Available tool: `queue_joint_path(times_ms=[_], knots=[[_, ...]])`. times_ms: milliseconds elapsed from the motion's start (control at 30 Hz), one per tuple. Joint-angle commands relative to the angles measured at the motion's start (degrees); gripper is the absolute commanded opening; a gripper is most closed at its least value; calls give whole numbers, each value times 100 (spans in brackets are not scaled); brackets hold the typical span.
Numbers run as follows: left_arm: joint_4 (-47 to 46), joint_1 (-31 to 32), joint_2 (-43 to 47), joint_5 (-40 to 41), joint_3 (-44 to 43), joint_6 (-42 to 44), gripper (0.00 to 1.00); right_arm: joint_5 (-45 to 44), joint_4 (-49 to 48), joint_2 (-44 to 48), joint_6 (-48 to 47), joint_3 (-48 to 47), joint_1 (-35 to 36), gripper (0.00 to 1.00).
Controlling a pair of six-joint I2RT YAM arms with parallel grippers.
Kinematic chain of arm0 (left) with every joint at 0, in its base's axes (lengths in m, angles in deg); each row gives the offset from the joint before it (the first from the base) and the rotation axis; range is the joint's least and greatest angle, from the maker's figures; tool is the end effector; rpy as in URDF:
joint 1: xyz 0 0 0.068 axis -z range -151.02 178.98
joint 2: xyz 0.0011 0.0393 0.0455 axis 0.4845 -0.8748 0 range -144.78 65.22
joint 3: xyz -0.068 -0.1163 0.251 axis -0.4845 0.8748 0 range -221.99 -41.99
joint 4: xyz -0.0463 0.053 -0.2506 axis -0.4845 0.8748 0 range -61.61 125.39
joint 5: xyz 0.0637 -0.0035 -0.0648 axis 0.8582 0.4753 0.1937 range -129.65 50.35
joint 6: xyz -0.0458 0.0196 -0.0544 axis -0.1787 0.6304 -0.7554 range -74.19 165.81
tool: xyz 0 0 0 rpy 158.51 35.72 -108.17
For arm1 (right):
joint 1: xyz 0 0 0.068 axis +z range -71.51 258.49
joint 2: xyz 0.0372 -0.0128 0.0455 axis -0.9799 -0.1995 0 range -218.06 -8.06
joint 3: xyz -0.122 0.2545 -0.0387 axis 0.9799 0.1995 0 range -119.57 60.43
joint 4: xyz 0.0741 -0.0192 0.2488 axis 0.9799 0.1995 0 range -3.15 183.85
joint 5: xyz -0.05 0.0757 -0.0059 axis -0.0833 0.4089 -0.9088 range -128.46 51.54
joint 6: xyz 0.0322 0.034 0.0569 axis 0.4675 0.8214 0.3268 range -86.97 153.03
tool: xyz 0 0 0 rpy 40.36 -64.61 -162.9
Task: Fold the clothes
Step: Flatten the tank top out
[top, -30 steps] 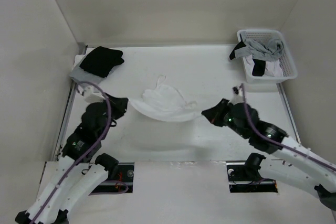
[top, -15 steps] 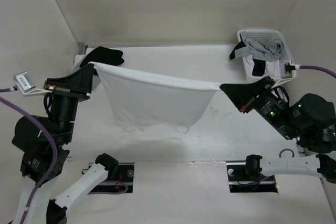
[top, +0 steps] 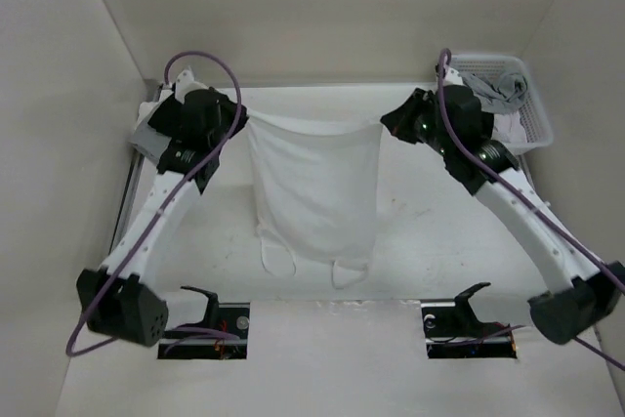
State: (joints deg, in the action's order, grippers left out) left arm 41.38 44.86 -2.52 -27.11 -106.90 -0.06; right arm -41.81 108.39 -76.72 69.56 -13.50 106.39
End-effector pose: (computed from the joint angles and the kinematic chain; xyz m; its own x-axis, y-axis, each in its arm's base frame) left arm 0.2834 -0.0668 0.3805 -0.2303 -0.6630 -0.7124 -0.1422 0.7471 -0.6493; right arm 0.2551 0.1310 0.4151 -0.4475 0.4355 -0.7811 -0.1880 0.8081 0.5583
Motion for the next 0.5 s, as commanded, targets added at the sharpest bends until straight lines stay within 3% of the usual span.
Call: queue_joint_path(times_ms=[0,133,233,367,467], knots=[[-684,-265,-597,-637,-1197,-133,1,1021,-669,-480,91,-893,-324,0],[-614,-344,-960,-911,-1946,-98,1,1021,-397,-736,21,-1650,-465,0],[-649,-353,-732,-920,-1895,-89,2,986,-344,-552,-15,-1669,-457,0],[-842,-336,-232,-902,-1080,-107,2,828,-545,-26,38,-705,-387,0],[-1087,-300,234,-867,114,-159,3,626,-948,519,178,568,-159,0]])
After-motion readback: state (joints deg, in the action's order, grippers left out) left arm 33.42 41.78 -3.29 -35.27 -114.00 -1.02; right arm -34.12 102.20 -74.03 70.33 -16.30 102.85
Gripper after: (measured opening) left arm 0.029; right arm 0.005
